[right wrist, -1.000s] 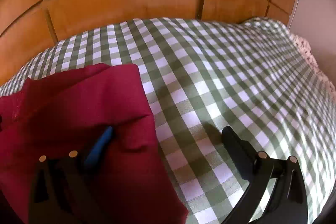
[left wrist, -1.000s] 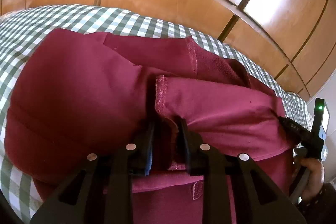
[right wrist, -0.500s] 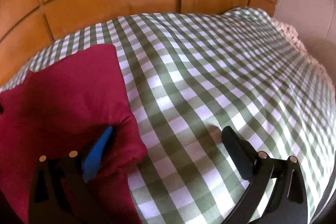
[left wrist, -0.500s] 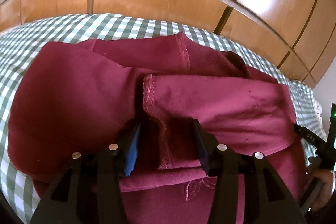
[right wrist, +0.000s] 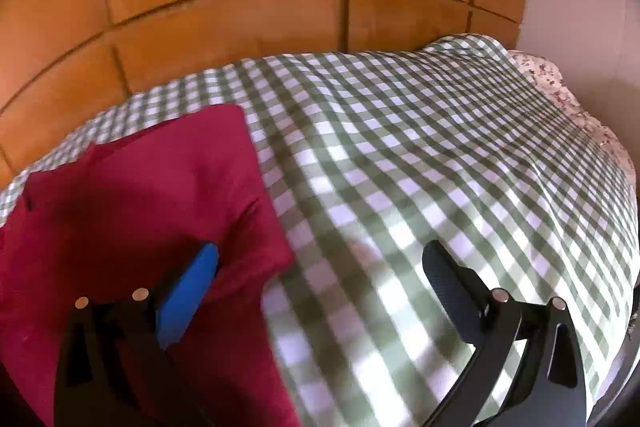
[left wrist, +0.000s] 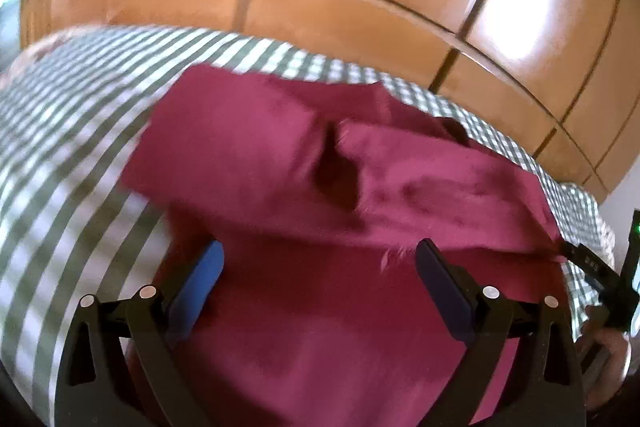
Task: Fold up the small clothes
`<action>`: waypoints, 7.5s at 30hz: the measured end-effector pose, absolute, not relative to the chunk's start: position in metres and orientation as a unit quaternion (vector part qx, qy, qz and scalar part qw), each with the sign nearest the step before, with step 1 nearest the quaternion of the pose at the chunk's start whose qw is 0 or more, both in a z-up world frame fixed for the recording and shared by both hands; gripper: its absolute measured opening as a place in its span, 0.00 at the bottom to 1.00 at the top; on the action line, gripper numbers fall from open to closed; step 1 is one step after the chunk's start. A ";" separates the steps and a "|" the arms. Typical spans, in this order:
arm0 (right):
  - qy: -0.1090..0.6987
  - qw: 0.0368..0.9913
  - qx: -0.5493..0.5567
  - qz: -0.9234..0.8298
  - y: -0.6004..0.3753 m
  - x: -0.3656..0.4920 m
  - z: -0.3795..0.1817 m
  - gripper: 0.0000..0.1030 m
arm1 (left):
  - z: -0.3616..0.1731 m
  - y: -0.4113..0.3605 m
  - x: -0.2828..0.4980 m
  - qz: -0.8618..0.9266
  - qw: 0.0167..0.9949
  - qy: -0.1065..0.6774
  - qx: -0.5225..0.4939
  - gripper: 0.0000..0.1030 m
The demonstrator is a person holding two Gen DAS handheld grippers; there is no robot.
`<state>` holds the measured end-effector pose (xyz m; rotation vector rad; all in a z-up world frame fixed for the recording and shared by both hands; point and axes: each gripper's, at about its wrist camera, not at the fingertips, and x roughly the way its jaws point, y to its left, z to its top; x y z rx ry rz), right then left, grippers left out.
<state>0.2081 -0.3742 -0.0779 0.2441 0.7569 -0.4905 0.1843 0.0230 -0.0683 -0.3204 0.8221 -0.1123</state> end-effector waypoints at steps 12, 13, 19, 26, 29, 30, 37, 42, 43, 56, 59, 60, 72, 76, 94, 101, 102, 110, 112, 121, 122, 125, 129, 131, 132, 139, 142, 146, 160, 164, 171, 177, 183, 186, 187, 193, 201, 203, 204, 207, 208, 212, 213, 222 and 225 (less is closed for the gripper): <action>0.398 0.904 0.057 -0.145 -0.328 0.150 -0.076 0.98 | -0.064 0.027 0.113 -0.077 0.918 0.375 -0.104 0.94; 0.397 0.906 0.061 -0.133 -0.330 0.145 -0.077 0.98 | -0.064 0.026 0.109 -0.080 0.919 0.373 -0.097 0.94; 0.423 0.885 0.190 -0.033 -0.361 0.104 -0.100 0.98 | -0.062 0.039 0.078 -0.122 0.916 0.373 -0.079 0.96; 0.376 0.866 0.323 0.057 -0.399 0.038 -0.098 0.84 | -0.063 0.079 0.053 -0.132 0.897 0.394 -0.149 0.96; 0.376 0.859 0.338 0.080 -0.402 0.015 -0.101 0.68 | -0.069 0.096 0.034 -0.147 0.891 0.388 -0.183 0.93; 0.376 0.859 0.337 0.086 -0.401 0.007 -0.102 0.63 | -0.070 0.100 0.027 -0.150 0.891 0.387 -0.186 0.89; 0.383 0.845 0.342 0.150 -0.389 -0.029 -0.106 0.59 | -0.072 0.117 0.002 -0.174 0.879 0.404 -0.184 0.71; 0.389 0.834 0.343 0.190 -0.373 -0.044 -0.114 0.59 | -0.081 0.121 -0.012 -0.217 0.854 0.424 -0.210 0.71; 0.390 0.833 0.342 0.194 -0.370 -0.045 -0.115 0.59 | -0.083 0.121 -0.014 -0.224 0.850 0.428 -0.212 0.71; 0.443 0.801 0.336 0.222 -0.360 -0.049 -0.130 0.33 | -0.105 0.108 -0.022 -0.264 0.788 0.493 -0.257 0.16; 0.457 0.794 0.331 0.226 -0.354 -0.045 -0.128 0.16 | -0.095 0.109 -0.026 -0.267 0.793 0.481 -0.262 0.09; 0.447 0.790 0.346 0.238 -0.356 -0.045 -0.125 0.15 | -0.087 0.110 -0.029 -0.269 0.799 0.469 -0.263 0.07; 0.297 0.768 0.435 0.364 -0.366 -0.064 -0.066 0.14 | -0.016 0.118 -0.052 -0.326 0.813 0.368 -0.311 0.05; 0.251 0.757 0.453 0.400 -0.370 -0.075 -0.049 0.14 | 0.008 0.123 -0.066 -0.353 0.809 0.333 -0.332 0.05; 0.171 0.729 0.484 0.453 -0.384 -0.091 -0.005 0.14 | 0.062 0.149 -0.061 -0.347 0.822 0.285 -0.349 0.05; 0.204 0.738 0.519 0.381 -0.396 -0.009 -0.028 0.14 | 0.034 0.135 0.031 -0.293 0.824 0.344 -0.341 0.05; 0.206 0.738 0.523 0.373 -0.399 0.000 -0.029 0.14 | 0.032 0.132 0.042 -0.286 0.831 0.345 -0.328 0.05; 0.251 0.748 0.544 0.286 -0.411 0.077 -0.068 0.14 | -0.007 0.113 0.121 -0.233 0.842 0.385 -0.296 0.05; 0.268 0.748 0.553 0.251 -0.410 0.096 -0.084 0.20 | -0.019 0.110 0.138 -0.208 0.843 0.401 -0.293 0.05; 0.283 0.865 0.394 0.129 -0.376 0.105 -0.103 0.48 | -0.044 0.139 0.133 -0.090 0.870 0.341 -0.343 0.85; 0.272 0.873 0.382 0.135 -0.372 0.101 -0.101 0.52 | -0.045 0.147 0.126 -0.074 0.874 0.331 -0.349 0.85; 0.248 0.885 0.375 0.122 -0.372 0.088 -0.094 0.68 | -0.049 0.156 0.111 -0.077 0.867 0.333 -0.362 0.85; 0.222 0.901 0.369 0.054 -0.388 0.059 -0.073 0.80 | -0.042 0.142 0.089 -0.109 0.883 0.333 -0.313 0.85; 0.239 0.904 0.352 0.046 -0.391 0.051 -0.068 0.71 | -0.041 0.128 0.079 -0.129 0.889 0.342 -0.276 0.85; 0.253 0.905 0.339 0.048 -0.391 0.047 -0.067 0.65 | -0.040 0.121 0.075 -0.132 0.892 0.348 -0.258 0.85; 0.334 0.904 0.253 0.084 -0.360 0.041 -0.081 0.40 | -0.052 0.082 0.072 -0.129 0.901 0.389 -0.138 0.50; 0.363 0.904 0.212 0.078 -0.339 0.046 -0.090 0.14 | -0.060 0.077 0.081 -0.123 0.895 0.412 -0.117 0.07; 0.336 0.917 0.207 0.060 -0.346 0.047 -0.070 0.08 | -0.031 0.098 0.076 -0.103 0.912 0.374 -0.130 0.07; 0.354 0.925 0.136 0.020 -0.337 0.043 -0.073 0.27 | -0.038 0.100 0.063 -0.076 0.909 0.396 -0.106 0.50; 0.332 0.937 0.091 0.058 -0.314 0.057 -0.041 0.27 | -0.002 0.086 0.070 -0.081 0.931 0.343 -0.098 0.59; 0.438 0.895 -0.015 0.088 -0.260 0.139 -0.076 0.23 | -0.014 0.015 0.134 -0.134 0.906 0.403 0.008 0.59; 0.424 0.904 0.045 0.019 -0.285 0.179 -0.093 0.25 | -0.061 0.020 0.197 -0.060 0.895 0.442 0.018 0.59; 0.395 0.912 0.110 0.022 -0.309 0.176 -0.100 0.19 | -0.084 0.045 0.207 -0.058 0.895 0.440 -0.039 0.61; 0.360 0.919 0.152 0.043 -0.324 0.161 -0.090 0.39 | -0.083 0.048 0.203 -0.077 0.896 0.435 -0.049 0.70; 0.339 0.924 0.172 0.041 -0.333 0.147 -0.081 0.46 | -0.082 0.050 0.200 -0.086 0.897 0.430 -0.057 0.73; 0.294 0.928 0.226 0.030 -0.366 0.062 -0.055 0.48 | -0.054 0.057 0.144 -0.098 0.925 0.358 -0.083 0.85; 0.358 0.899 0.231 0.098 -0.353 -0.005 -0.083 0.33 | -0.054 0.050 0.063 -0.105 0.940 0.319 -0.055 0.85; 0.377 0.897 0.208 0.097 -0.342 -0.007 -0.089 0.09 | -0.059 0.047 0.058 -0.091 0.940 0.327 -0.030 0.85; 0.381 0.898 0.200 0.095 -0.339 -0.008 -0.090 0.08 | -0.062 0.047 0.057 -0.089 0.938 0.334 -0.022 0.85; 0.371 0.901 0.200 0.102 -0.342 -0.022 -0.081 0.07 | -0.061 0.052 0.053 -0.077 0.939 0.335 -0.012 0.85; 0.368 0.903 0.198 0.098 -0.344 -0.029 -0.079 0.06 | -0.062 0.053 0.054 -0.065 0.938 0.339 -0.007 0.85; 0.396 0.893 0.203 0.069 -0.358 -0.041 -0.105 0.06 | -0.066 0.061 0.052 -0.070 0.934 0.347 -0.032 0.85; 0.399 0.889 0.214 0.069 -0.359 -0.041 -0.111 0.06 | -0.065 0.060 0.052 -0.070 0.935 0.347 -0.027 0.85; 0.316 0.941 0.105 0.057 -0.316 -0.028 -0.049 0.47 | -0.052 0.091 0.045 -0.028 0.937 0.333 -0.101 0.85; 0.311 0.946 0.061 0.069 -0.284 -0.014 -0.043 0.68 | -0.055 0.104 0.049 -0.009 0.928 0.345 -0.139 0.85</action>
